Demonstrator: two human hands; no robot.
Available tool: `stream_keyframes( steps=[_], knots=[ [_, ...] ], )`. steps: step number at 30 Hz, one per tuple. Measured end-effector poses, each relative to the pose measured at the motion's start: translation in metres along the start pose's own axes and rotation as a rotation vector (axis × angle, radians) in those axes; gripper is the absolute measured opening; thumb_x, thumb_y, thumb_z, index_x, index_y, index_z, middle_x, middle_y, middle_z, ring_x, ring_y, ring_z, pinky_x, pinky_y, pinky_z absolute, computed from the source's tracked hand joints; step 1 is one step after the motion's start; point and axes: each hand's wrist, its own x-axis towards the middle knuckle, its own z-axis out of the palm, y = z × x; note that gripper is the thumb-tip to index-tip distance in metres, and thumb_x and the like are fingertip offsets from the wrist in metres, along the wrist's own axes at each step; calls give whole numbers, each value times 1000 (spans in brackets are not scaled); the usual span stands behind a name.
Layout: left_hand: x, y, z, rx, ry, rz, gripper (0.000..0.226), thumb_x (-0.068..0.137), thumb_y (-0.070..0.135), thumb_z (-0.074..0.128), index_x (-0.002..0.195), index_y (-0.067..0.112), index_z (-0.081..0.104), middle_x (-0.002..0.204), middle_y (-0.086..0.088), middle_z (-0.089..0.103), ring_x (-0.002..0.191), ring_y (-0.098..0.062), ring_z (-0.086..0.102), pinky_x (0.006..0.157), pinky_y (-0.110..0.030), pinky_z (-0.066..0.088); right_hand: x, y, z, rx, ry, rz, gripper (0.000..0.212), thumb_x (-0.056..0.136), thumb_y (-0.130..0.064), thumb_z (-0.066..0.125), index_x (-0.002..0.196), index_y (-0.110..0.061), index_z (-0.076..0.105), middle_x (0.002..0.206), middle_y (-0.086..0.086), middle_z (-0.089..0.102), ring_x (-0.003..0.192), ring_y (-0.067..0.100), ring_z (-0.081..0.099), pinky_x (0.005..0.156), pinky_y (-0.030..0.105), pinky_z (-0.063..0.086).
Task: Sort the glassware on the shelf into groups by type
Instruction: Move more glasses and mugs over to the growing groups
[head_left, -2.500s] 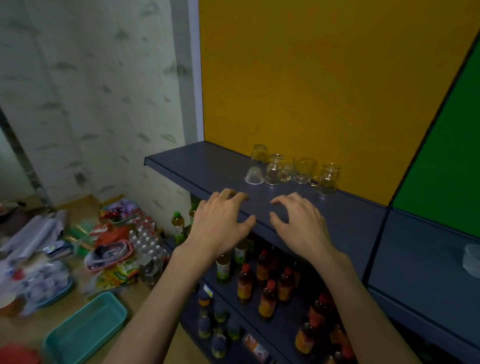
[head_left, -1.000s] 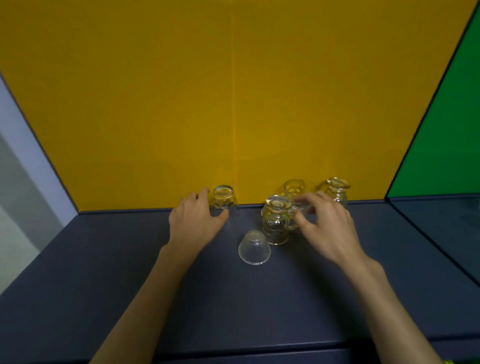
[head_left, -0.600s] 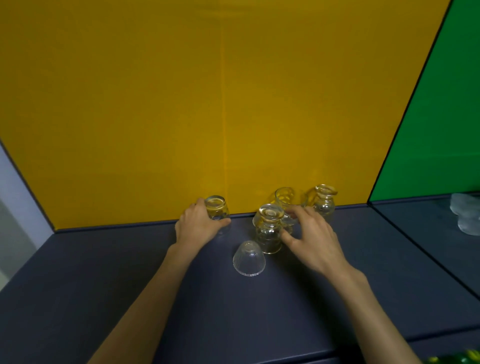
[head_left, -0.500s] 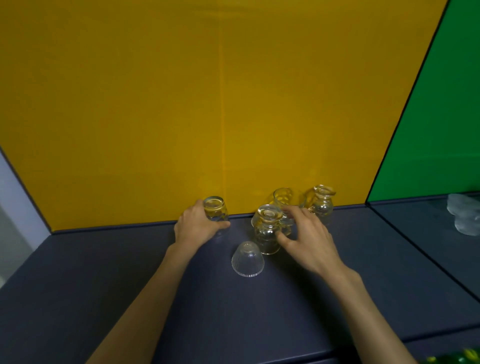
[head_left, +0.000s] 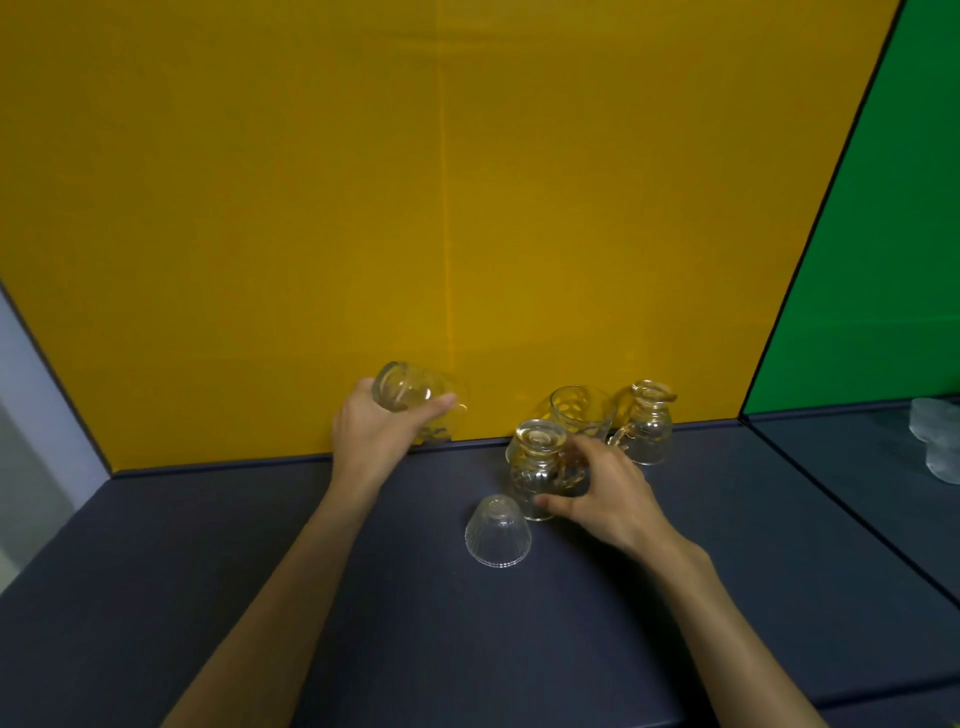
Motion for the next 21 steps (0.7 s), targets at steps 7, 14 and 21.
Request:
stream_keyframes(
  steps=[7,14,21],
  knots=[
    [-8,8,-8,-610,-140,-215,71,65,21,91,123,6,53,108,-11,72,84,-16,75,77,-32,61,8,10,14,-5,-81,-2,88,60,-59,85,136,-33,51,132,-6,54,127,18,43,99,36,41],
    [-12,-10,-9,-728,-293,-216,58,64,21,91,114,5,68,117,-18,71,102,-29,62,99,-44,44,15,12,24,53,-108,18,95,53,-65,86,137,-33,55,131,-6,54,123,16,41,100,31,39],
    [-16,-8,-11,-694,-291,-163,62,63,22,83,120,5,66,108,-8,76,95,-16,72,77,-23,54,12,10,8,202,-103,29,82,45,-47,92,121,-34,64,109,-16,70,103,6,64,92,30,52]
  ],
)
